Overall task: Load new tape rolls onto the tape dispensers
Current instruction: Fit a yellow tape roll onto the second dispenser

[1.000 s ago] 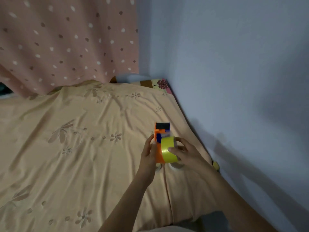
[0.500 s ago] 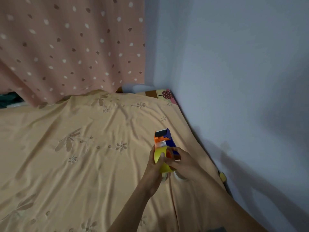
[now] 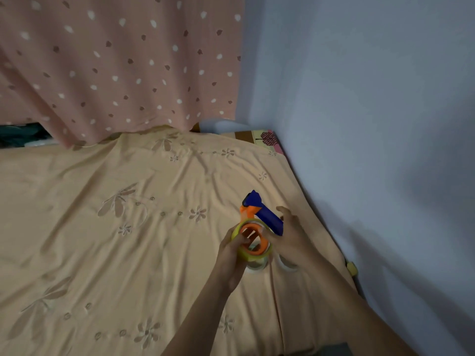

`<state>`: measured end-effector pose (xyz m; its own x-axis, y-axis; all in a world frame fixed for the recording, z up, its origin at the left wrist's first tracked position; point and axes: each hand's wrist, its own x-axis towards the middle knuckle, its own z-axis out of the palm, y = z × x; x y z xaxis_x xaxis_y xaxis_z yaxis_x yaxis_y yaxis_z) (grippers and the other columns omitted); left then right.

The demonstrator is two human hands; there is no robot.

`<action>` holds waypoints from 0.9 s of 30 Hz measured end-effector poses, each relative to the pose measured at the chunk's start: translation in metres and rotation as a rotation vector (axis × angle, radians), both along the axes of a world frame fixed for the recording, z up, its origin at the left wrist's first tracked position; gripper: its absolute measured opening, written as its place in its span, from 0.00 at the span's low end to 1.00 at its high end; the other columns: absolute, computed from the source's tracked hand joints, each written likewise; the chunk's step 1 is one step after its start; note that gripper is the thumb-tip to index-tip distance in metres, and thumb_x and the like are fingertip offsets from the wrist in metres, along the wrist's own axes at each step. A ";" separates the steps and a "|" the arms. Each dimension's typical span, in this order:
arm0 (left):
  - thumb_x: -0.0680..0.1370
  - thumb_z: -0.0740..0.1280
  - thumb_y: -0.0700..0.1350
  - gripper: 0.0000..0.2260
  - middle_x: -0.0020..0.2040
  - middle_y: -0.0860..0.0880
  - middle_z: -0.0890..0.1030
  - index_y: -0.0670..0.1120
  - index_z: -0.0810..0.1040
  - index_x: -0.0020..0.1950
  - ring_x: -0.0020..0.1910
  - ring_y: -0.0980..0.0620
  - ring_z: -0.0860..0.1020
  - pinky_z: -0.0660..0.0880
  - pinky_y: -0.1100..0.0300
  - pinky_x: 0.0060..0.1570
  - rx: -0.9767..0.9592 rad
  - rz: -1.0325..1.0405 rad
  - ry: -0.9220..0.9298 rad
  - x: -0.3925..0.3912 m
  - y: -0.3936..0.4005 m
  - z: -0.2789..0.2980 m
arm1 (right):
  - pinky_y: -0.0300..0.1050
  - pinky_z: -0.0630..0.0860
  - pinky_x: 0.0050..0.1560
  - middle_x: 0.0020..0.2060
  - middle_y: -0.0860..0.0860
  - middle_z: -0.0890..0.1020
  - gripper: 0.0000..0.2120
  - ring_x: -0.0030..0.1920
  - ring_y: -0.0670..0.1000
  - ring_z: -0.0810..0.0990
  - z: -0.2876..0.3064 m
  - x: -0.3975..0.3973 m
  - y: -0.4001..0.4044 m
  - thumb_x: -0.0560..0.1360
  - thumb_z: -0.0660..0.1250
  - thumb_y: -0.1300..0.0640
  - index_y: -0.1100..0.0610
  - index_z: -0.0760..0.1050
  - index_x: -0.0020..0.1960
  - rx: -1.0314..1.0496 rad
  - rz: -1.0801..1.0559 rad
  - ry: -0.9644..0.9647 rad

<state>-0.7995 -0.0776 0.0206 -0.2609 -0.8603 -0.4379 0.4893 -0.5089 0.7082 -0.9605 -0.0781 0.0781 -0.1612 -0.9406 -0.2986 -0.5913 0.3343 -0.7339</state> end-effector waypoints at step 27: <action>0.81 0.69 0.43 0.10 0.55 0.37 0.85 0.42 0.80 0.60 0.55 0.40 0.84 0.81 0.50 0.52 0.128 0.376 -0.442 0.065 0.163 0.025 | 0.40 0.72 0.36 0.49 0.53 0.81 0.15 0.43 0.49 0.79 -0.011 0.122 0.117 0.76 0.59 0.66 0.54 0.73 0.60 0.195 0.063 -0.451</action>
<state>-0.7342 0.0854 0.0453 0.2820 -0.7919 -0.5417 0.3253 -0.4523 0.8305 -0.8381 0.0387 0.0667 0.0804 -0.8640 -0.4971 -0.2524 0.4648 -0.8487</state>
